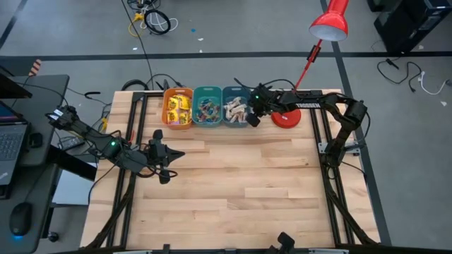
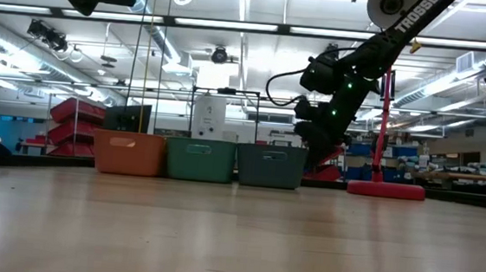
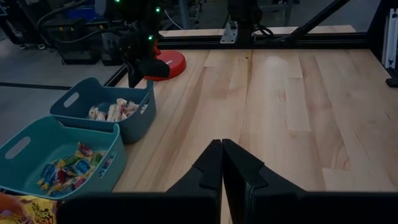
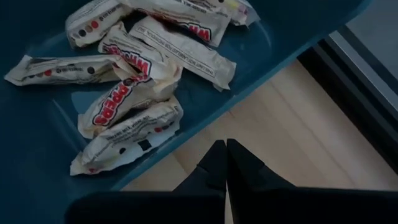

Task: Sort candy
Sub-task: Return to Home Position

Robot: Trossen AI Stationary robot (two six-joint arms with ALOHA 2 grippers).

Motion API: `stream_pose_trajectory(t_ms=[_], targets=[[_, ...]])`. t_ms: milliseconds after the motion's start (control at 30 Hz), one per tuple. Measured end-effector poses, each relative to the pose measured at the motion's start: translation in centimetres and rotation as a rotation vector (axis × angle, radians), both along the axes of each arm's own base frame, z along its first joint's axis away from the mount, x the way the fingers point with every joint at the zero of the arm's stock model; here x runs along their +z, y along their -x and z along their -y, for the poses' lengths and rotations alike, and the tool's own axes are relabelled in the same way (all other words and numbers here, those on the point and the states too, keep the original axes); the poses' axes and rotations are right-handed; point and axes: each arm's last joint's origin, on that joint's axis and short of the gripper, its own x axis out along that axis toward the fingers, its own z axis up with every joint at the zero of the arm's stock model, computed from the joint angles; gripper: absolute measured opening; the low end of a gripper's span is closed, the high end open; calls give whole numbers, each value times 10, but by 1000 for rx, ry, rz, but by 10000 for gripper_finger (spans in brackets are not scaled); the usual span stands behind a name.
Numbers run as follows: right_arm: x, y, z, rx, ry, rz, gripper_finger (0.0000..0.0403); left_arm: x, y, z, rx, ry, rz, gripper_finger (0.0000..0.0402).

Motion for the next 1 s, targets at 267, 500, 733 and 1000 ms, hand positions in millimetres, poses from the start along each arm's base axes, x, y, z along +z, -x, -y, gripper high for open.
stream_pose_trajectory(t_ms=[267, 500, 733, 1000], targets=[[27, 1, -13, 24, 36, 55, 0, 0, 0, 0, -6, 6, -1, 15], [69, -5, -53, 138, 100, 176, 0, 0, 0, 0, -6, 6, -1, 15], [97, -15, -118, 341, 126, 283, 0, 0, 0, 0, 1, 24, 4, 14], [90, -18, -184, 555, 179, 493, 0, -2, -2, 1, 1, 18, -6, 15]])
